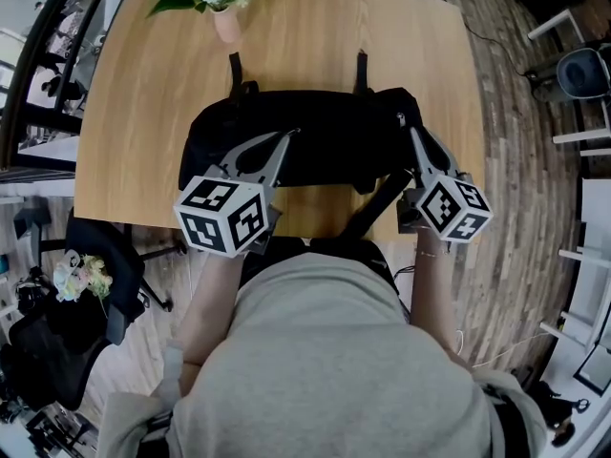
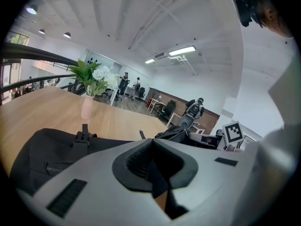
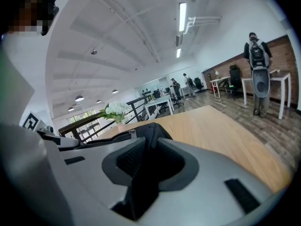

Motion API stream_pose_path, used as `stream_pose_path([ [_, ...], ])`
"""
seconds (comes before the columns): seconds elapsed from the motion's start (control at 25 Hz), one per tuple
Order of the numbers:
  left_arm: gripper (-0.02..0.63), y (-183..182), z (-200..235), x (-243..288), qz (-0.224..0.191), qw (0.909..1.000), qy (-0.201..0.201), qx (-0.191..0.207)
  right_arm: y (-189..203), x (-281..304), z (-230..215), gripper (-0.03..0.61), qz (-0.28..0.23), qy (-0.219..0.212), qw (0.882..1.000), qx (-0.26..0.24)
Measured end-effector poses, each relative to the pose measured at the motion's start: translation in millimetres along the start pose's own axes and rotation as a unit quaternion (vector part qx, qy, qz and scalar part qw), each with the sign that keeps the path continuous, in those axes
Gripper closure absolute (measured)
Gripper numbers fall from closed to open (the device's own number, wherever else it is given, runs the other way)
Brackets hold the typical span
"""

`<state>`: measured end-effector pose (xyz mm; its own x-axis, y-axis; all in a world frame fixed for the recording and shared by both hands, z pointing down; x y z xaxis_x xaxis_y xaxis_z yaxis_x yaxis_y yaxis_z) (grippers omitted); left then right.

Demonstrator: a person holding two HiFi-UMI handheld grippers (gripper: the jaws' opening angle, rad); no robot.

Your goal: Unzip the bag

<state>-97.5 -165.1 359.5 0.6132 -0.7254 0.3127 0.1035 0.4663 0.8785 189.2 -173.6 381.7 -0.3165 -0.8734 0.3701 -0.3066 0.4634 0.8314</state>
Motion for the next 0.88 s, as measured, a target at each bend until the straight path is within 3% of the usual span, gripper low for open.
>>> stream_pose_path([
  [0.24,0.594,-0.6,-2.2,-2.4,-0.005,1.0,0.002,0.002,-0.4,3.9,-0.4,0.459,0.026,-0.001,0.998,-0.05],
  [0.44,0.594,0.1,-3.8,-3.5,-0.009,1.0,-0.001,0.003,-17.9,2.0,13.6,0.436,0.004,0.01,0.993,-0.114],
  [0.52,0.594,1.3,-4.4,-3.9,-0.01,0.9999,-0.002,0.001,-18.4,2.5,19.5,0.419,0.005,-0.006,0.99,-0.141],
  [0.64,0.594,3.6,-5.3,-5.1,-0.01,0.9999,-0.006,0.002,-18.9,6.0,39.5,0.388,0.019,-0.04,0.978,-0.204],
  [0.88,0.594,4.2,-8.9,-6.2,-0.015,0.9998,-0.012,-0.003,-19.2,16.9,91.9,0.385,0.018,-0.093,0.943,-0.319],
])
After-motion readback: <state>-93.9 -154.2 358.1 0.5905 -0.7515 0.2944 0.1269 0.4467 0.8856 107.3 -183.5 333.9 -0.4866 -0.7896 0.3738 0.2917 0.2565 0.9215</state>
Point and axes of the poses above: the fingertips, and each gripper's own axes: x forward along the fingers, z to its left, y out of its underside, the point moved 6 cm from there along -x, backward along the fingers, and after that the axes turned 6 degrees about x, right-handed, at the moved point
